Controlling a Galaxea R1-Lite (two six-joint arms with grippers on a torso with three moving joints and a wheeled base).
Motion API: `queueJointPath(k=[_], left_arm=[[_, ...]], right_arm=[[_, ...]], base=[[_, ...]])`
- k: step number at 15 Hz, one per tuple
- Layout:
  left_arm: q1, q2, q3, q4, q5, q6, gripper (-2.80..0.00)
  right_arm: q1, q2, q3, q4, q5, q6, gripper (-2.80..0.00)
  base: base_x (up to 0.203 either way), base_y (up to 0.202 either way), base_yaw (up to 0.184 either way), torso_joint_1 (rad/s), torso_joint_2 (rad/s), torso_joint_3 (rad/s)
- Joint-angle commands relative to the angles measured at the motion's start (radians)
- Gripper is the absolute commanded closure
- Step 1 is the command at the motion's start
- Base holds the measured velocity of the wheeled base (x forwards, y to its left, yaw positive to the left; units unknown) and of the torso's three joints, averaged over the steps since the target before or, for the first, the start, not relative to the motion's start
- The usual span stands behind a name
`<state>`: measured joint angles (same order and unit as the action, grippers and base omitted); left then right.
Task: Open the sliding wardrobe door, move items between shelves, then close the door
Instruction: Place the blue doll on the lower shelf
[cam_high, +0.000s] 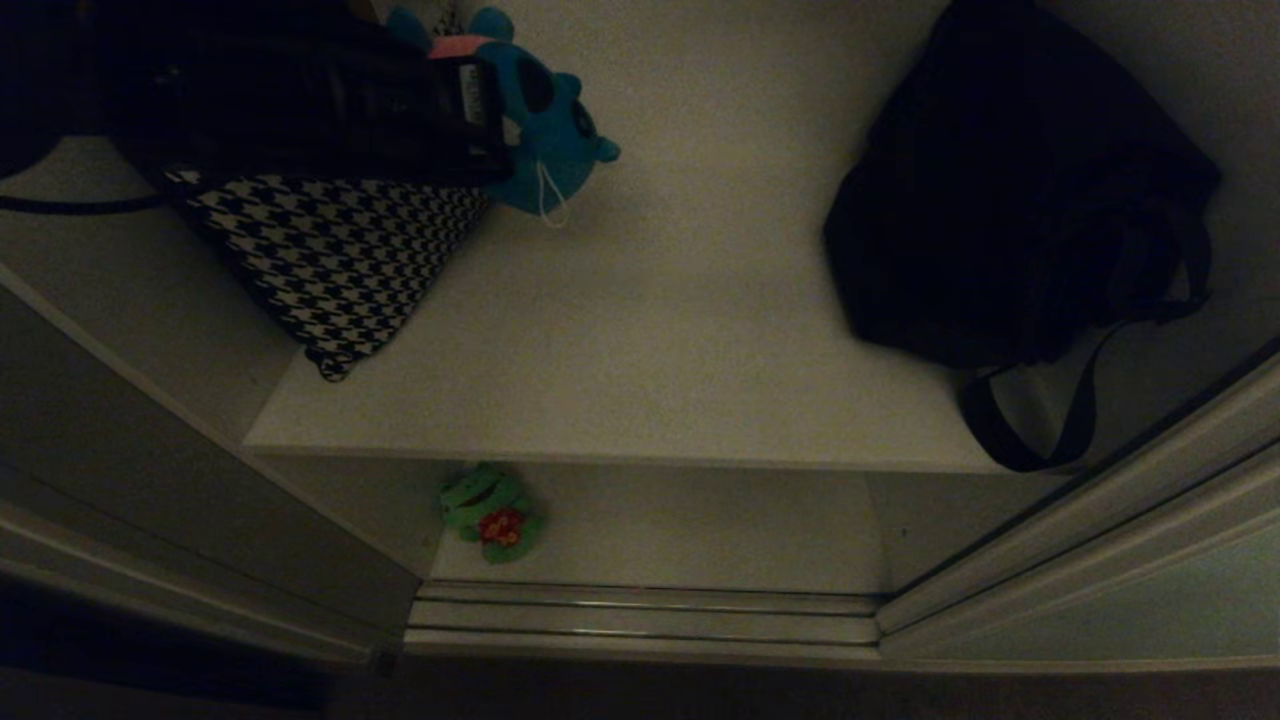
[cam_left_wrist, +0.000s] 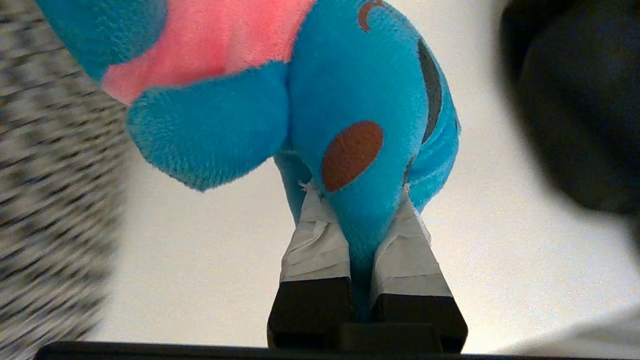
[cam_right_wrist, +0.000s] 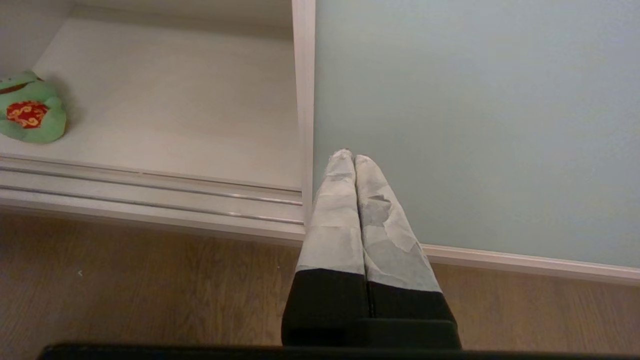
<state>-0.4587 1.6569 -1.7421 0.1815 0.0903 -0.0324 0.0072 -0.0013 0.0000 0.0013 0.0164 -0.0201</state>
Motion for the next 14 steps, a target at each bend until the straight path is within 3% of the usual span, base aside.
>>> queueJointPath(k=[1,4,8,14], left_arm=[[0.021,-0.152,0.112,0.001,-0.001,0.030,0.00],[0.129,-0.322,0.301,0.008,-0.016,0.057,0.00],[0.297,-0.581,0.518,0.013,-0.110,0.061,0.00],[0.354,-1.113,0.933,0.012,-0.140,0.110,0.00]], right_arm=[[0.000,0.000,0.000,0.000,0.000,-0.001,0.00],[0.000,0.000,0.000,0.000,0.000,0.000,0.00],[0.000,0.000,0.000,0.000,0.000,-0.001,0.00],[0.000,0.000,0.000,0.000,0.000,-0.001,0.00]], base=[[0.000,0.000,0.000,0.000,0.00,0.000],[0.000,0.000,0.000,0.000,0.00,0.000],[0.000,0.000,0.000,0.000,0.00,0.000],[0.000,0.000,0.000,0.000,0.00,0.000]])
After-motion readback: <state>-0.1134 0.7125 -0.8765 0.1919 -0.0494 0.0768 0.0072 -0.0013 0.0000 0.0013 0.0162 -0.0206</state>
